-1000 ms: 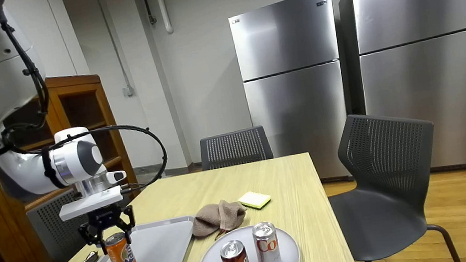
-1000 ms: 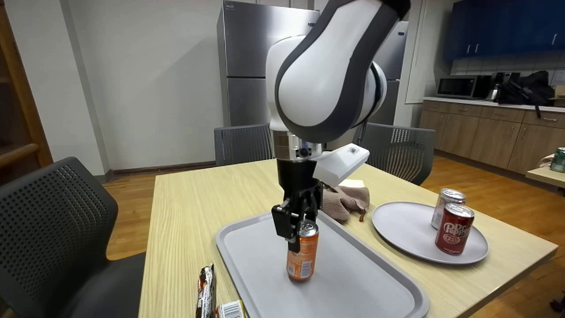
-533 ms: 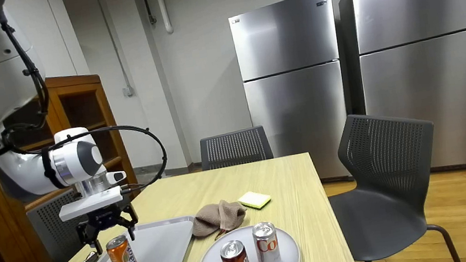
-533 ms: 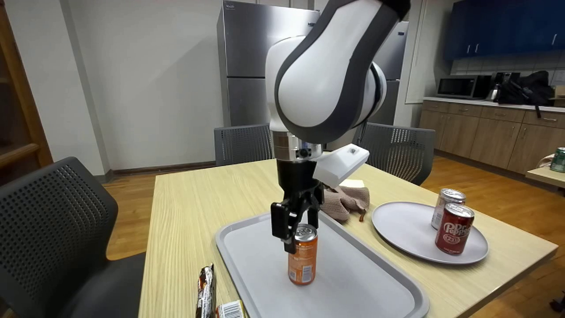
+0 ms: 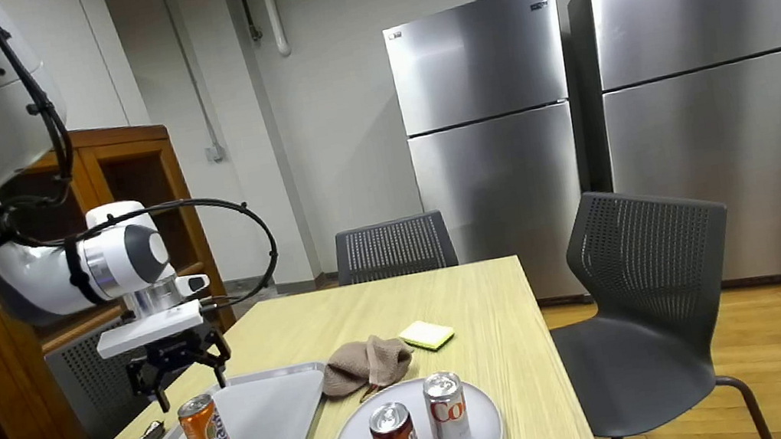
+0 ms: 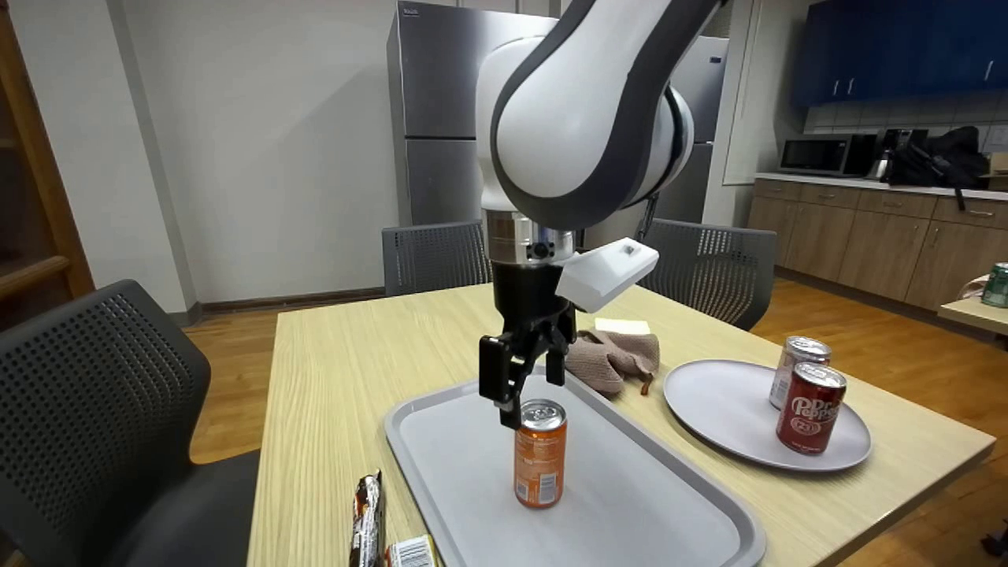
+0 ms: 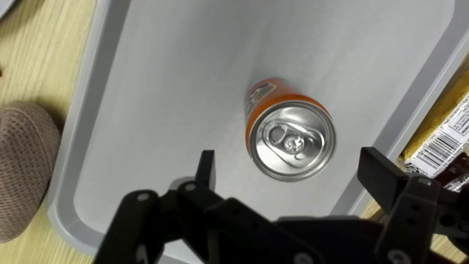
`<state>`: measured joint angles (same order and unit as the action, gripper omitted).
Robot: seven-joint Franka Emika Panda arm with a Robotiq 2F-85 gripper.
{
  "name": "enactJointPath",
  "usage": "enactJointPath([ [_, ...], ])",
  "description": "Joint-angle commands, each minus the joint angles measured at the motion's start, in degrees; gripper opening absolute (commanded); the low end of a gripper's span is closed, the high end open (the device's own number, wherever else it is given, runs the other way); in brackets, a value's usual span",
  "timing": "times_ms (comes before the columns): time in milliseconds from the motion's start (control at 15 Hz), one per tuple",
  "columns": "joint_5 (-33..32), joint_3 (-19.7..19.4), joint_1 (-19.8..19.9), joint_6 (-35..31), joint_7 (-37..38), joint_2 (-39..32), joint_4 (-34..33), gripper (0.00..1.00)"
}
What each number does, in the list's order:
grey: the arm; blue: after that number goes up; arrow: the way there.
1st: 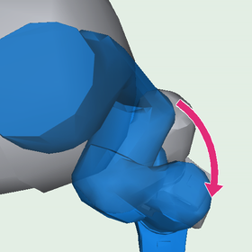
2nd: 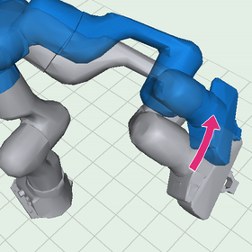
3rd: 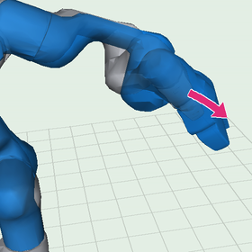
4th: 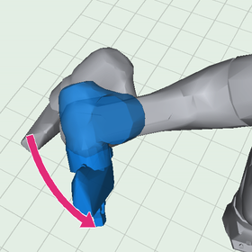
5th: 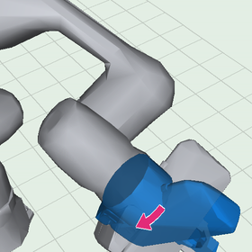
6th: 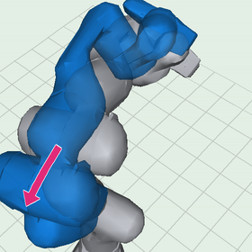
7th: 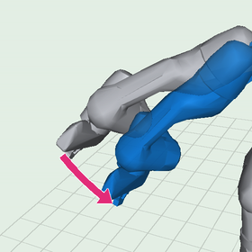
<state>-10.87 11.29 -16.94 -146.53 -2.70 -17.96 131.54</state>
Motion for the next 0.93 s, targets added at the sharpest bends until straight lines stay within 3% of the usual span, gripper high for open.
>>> enactJointPath([
  [0,2.1,1.0,1.3,0.4,0.0,5.0,2.3,1.00],
  [867,9.3,-1.6,6.1,1.9,0.8,14.6,7.7,1.00],
])
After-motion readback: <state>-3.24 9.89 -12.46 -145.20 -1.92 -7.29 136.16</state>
